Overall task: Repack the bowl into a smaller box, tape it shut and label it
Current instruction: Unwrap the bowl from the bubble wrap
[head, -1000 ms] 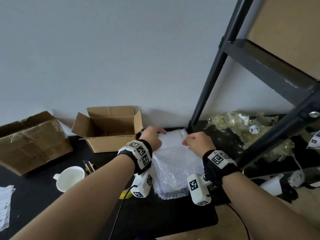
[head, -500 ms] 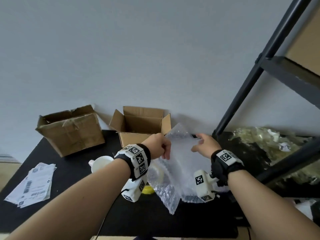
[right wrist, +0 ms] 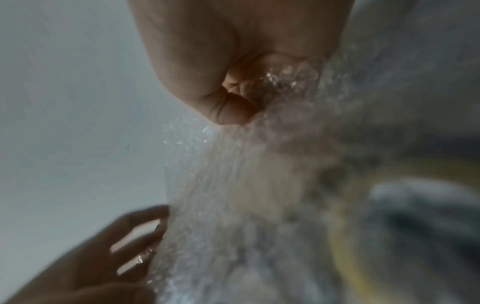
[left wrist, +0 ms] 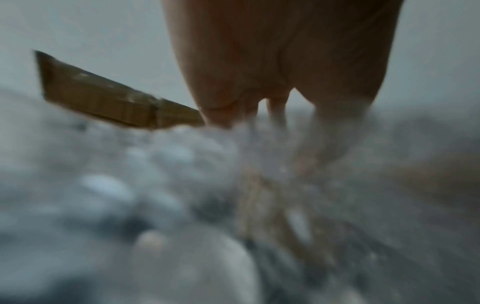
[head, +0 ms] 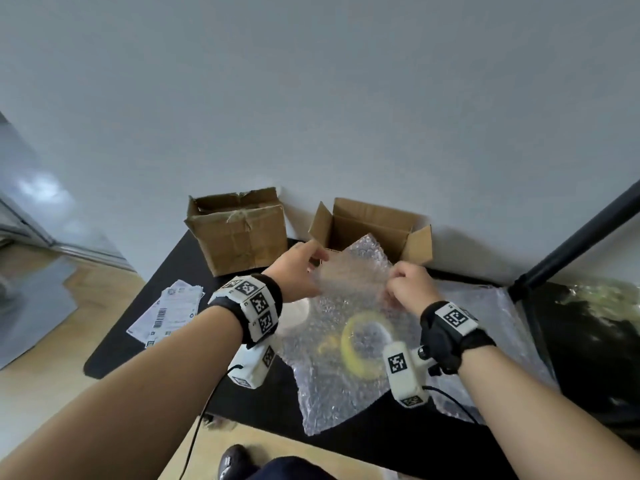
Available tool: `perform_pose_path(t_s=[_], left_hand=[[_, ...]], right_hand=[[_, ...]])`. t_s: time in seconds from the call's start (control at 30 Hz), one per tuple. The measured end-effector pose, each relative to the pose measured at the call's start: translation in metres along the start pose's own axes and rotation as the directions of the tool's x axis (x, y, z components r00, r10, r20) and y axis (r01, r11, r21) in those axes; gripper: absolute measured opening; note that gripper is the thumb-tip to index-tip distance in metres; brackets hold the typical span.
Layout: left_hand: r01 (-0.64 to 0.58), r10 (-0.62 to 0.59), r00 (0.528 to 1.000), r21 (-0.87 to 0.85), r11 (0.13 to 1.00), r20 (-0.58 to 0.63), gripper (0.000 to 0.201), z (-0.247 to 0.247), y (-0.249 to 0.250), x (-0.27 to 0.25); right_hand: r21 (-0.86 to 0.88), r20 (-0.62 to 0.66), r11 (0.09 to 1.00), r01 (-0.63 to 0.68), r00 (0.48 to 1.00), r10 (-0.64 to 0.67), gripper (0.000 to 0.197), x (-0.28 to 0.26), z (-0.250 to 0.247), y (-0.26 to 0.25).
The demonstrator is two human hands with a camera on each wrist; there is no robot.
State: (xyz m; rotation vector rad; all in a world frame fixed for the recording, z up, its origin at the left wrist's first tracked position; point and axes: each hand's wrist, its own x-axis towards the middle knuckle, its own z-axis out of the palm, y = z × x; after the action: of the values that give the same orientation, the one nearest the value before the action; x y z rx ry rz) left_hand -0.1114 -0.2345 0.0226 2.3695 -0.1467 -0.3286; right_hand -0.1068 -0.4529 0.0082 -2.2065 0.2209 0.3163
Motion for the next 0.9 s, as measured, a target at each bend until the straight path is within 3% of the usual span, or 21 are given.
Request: perform_pose_path(t_s=[0.1,0.2,0.3,0.33,0.43,0.57,0.77,0.9], left_hand=[[0.229,-0.239,0.964,0.090,0.969,0.119,0.057,-0.022,-0.029,-0.006],[0.316,-0.375,0.894,0.250,0.915,0.245,0.028,-0.040,-0.063,-0.014],[0.383,-0.410,0.904,0.199,0.902,0.118,0.003,-0.053,-0.086,-0.019],[0.405,-0.419,0.907,0.195,0.893,0.039,0.005,-0.056,-0.091,-0.019],[0.420,-0.394,0.898,0.117,0.900,-0.195,0.014,-0.063,-0.101,-0.017],[0.379,-0.373,0.879,-0.039,0.924,-0.297,0.007,-0.071,-0.113,-0.022],[0.347,-0.282,0.846,0.064,0.936,-0.453,0.012,-0.084,-0.140,-0.036],[0.287,-0.101,0.858,0.308,0.907,-0.503,0.041,-0.085,-0.140,-0.037]], right_hand=[[0.101,-0.020,0.995,0.000,1.000,0.002,0.024,0.005,0.017,-0.013],[0.085,0.008,0.996,0.016,1.000,-0.016,0.025,0.009,0.030,-0.028],[0.039,0.094,0.999,-0.015,0.996,0.011,0.026,0.009,0.044,-0.039],[0.010,0.125,1.000,-0.022,0.992,0.020,0.026,0.008,0.049,-0.041],[-0.134,0.251,0.991,0.002,0.967,0.032,0.021,0.008,0.063,-0.047],[-0.226,0.388,0.974,0.003,0.918,0.087,0.017,0.009,0.074,-0.054],[-0.332,0.308,0.943,-0.027,0.942,0.135,0.009,0.014,0.079,-0.057],[-0.139,0.365,0.987,-0.083,0.922,0.129,0.011,0.009,0.101,-0.071]])
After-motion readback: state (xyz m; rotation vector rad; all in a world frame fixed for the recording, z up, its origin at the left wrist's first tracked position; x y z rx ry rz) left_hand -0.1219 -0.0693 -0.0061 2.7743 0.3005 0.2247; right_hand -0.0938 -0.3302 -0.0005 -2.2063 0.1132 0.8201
